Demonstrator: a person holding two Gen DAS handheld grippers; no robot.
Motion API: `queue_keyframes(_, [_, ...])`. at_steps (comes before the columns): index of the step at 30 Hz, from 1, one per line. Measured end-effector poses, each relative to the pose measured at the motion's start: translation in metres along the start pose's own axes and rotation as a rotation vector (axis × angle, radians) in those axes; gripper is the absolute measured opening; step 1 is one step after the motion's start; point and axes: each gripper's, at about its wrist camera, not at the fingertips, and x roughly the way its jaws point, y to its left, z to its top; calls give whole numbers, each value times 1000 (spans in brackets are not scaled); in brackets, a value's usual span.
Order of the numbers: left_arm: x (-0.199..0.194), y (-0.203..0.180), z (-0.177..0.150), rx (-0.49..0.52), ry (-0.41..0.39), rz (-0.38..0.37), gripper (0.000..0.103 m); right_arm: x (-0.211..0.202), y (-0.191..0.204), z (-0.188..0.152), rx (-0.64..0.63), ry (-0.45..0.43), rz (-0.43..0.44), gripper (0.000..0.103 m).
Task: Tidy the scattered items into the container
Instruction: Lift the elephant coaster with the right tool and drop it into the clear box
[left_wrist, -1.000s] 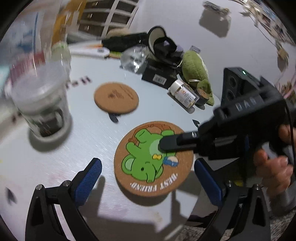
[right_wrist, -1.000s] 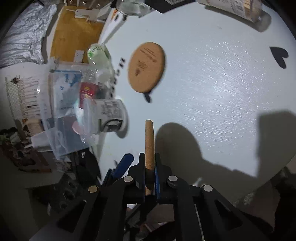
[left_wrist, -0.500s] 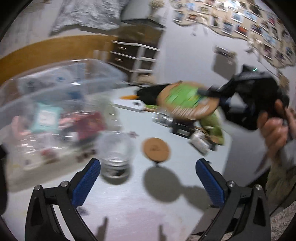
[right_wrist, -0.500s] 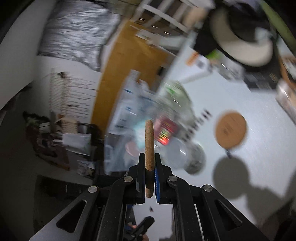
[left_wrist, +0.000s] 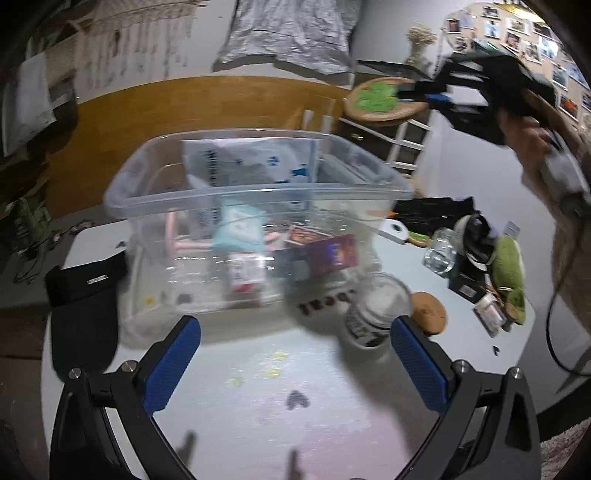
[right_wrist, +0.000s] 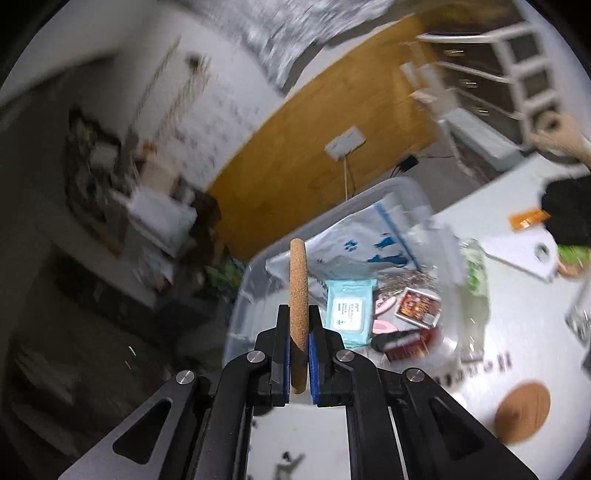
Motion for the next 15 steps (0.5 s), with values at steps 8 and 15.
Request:
queue_keyframes(8, [3,26,6,-35,-15,72,103,160,52,15,-92,281,-137,9])
queue_keyframes(15, [11,48,6,-89,0,108,103,256,56,5,-102,446,-261,9])
